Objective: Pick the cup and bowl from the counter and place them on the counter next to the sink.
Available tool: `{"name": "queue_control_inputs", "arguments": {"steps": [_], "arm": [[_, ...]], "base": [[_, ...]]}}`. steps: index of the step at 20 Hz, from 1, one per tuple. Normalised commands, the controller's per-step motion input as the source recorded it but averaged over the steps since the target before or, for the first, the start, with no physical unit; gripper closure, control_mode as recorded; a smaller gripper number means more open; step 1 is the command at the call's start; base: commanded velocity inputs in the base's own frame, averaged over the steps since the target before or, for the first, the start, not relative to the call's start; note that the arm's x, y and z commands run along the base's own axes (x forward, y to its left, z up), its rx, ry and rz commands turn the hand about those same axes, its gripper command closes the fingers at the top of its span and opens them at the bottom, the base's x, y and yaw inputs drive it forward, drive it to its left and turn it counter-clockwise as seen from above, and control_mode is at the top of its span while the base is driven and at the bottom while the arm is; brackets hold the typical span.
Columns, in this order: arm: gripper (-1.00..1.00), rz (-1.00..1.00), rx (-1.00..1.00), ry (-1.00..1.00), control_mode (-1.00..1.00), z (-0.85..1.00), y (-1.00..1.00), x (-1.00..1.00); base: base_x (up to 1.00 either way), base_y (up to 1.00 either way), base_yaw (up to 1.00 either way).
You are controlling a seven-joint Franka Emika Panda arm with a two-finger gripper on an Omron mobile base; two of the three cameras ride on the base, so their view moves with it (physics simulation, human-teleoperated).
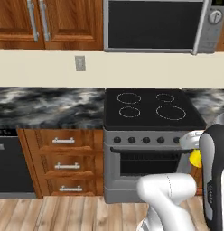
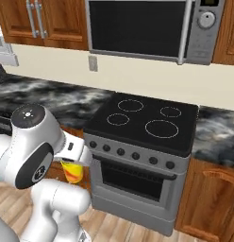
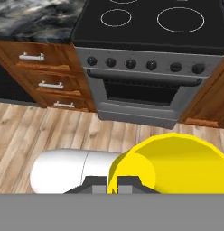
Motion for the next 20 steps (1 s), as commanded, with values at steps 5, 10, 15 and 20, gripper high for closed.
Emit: {"name": "queue_control_inputs", "arguments": {"steps": [5, 10, 15, 20], "arm": [[1.00, 0.00, 0.00, 0.00, 1.00, 0.00, 0.00, 0.00], [1.00, 0.00, 0.00, 0.00, 1.00, 0.00, 0.00, 0.00], [1.00, 0.00, 0.00, 0.00, 1.00, 0.00, 0.00, 0.00], [1.00, 0.00, 0.00, 0.00, 1.00, 0.00, 0.00, 0.00]], "base": [[0.00, 0.12, 0.66], [-0.04, 0.10, 0.63], [0.11, 0.01, 0.32], [0.77, 0.08, -0.03]]}}
